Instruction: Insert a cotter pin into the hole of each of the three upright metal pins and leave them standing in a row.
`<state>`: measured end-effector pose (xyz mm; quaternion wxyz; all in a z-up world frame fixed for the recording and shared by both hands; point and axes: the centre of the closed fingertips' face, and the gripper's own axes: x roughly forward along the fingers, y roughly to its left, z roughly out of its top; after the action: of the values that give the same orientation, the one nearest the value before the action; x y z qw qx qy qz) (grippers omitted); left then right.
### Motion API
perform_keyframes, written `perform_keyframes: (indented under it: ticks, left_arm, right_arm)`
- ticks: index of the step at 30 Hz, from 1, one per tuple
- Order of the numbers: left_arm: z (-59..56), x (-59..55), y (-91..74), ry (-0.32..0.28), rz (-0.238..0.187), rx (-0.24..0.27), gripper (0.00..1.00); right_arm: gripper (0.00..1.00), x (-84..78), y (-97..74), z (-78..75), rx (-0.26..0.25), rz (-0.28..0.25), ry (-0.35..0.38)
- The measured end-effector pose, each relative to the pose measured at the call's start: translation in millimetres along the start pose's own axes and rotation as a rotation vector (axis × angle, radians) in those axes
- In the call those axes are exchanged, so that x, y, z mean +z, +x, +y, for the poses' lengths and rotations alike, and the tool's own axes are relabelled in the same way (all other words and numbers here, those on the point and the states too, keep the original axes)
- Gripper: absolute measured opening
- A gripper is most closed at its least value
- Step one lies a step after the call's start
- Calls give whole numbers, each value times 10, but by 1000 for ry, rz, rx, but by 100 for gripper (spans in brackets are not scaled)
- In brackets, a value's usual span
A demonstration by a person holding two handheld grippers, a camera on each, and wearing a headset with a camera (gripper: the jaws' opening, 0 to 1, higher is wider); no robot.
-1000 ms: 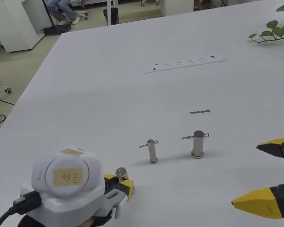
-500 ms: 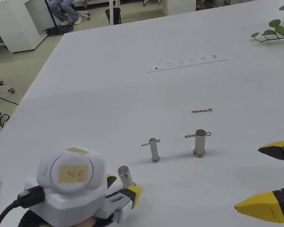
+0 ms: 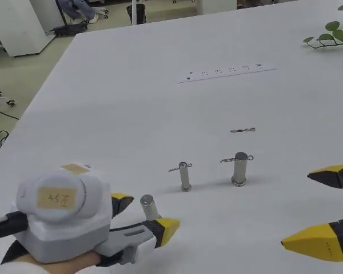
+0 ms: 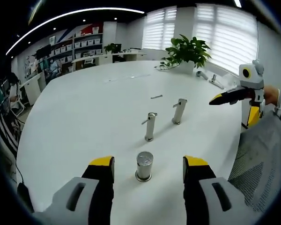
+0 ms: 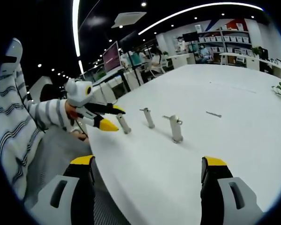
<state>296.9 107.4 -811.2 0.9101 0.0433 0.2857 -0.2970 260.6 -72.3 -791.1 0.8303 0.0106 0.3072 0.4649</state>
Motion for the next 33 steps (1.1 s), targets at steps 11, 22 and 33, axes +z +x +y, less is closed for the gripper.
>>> perform_keyframes:
  ticks: [11, 22, 33]
  left_arm:
    - [-138, -133, -158, -1, 70, -117, 100]
    - [-197, -181, -141, 19, 64, -157, 99]
    - [-149, -120, -169, -92, 13, -180, 97]
  right_arm:
    - [95, 38, -60, -86, -10, 0, 16]
    - [94, 115, -98, -245, 4, 56, -2]
    - [83, 295, -35, -678, -8, 143, -91]
